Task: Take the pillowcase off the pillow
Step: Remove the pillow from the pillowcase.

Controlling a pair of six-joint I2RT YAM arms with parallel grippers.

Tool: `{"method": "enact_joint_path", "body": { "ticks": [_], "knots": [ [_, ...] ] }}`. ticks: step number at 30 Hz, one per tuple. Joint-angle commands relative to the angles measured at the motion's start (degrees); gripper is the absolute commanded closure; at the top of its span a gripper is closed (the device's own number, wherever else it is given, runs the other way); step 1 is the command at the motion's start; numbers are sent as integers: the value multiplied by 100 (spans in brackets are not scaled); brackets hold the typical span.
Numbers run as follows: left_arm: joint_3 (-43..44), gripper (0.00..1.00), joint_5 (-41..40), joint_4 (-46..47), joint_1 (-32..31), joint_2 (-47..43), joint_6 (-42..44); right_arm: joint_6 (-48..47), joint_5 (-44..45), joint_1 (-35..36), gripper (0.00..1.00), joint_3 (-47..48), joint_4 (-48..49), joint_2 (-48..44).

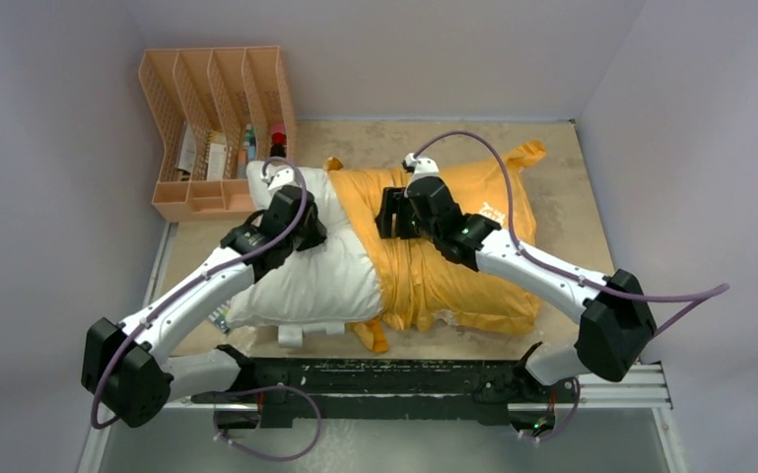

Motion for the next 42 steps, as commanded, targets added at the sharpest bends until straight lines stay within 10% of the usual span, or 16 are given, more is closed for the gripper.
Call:
{"method": "enact_joint_path", "body": {
  "ticks": [1,13,18,28,38,42],
  "knots": [
    [-591,100,-225,-42,-314,-235,-373,-324,-183,130,22,467,-1831,51],
    [-1701,100,-263,86,-656,-1636,-176,-1395,479,130,14,4012,-3032,1835],
    [-1769,100,-399,-233,-689,-1940,-109,-343,1667,130,14,4409,-3412,2830],
    [-1728,100,-2261,-968,-696,-2689,-1477,-1174,2578,-453,100,2959,-1831,1502],
    [-1899,100,-2159,-1258,-699,-3269,-1800,-1191,641,-1671,99,2195,-2331,488],
    [-1731,100,-2084,-1208,-697,-3130,-1686,-1370,-745,-1671,52,2549,-2500,305]
  ]
}}
